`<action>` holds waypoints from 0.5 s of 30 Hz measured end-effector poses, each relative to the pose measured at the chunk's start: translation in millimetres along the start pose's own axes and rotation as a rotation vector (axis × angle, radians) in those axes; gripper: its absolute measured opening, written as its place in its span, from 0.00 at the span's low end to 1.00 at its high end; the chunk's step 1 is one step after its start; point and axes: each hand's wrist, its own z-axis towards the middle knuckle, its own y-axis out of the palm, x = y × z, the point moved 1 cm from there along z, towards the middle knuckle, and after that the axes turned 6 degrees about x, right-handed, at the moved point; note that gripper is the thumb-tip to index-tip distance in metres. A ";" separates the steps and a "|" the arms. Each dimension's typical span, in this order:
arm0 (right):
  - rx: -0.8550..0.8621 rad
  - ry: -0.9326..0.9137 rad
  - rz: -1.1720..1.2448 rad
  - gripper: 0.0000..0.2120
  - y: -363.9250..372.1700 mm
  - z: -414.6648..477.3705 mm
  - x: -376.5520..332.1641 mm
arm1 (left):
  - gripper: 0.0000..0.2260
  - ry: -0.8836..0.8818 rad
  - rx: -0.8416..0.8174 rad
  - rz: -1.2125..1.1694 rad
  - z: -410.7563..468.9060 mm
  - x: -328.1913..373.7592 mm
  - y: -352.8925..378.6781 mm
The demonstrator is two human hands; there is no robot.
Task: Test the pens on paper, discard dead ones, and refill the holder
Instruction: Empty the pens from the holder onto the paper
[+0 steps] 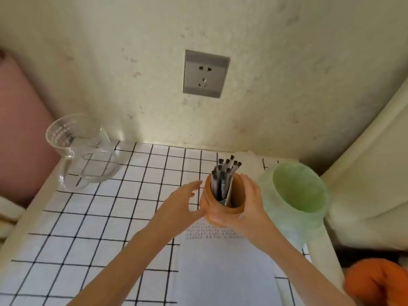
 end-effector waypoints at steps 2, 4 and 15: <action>0.033 -0.012 0.002 0.54 5.4 6.2 13.2 | 0.30 0.049 0.020 -0.076 2.6 -2.8 7.9; 0.020 -0.033 -0.011 0.57 7.5 11.3 27.4 | 0.27 0.118 0.070 -0.115 4.3 -6.0 15.9; 0.120 -0.222 0.093 0.49 13.1 17.0 39.8 | 0.23 0.125 0.185 -0.382 -12.9 -18.1 37.4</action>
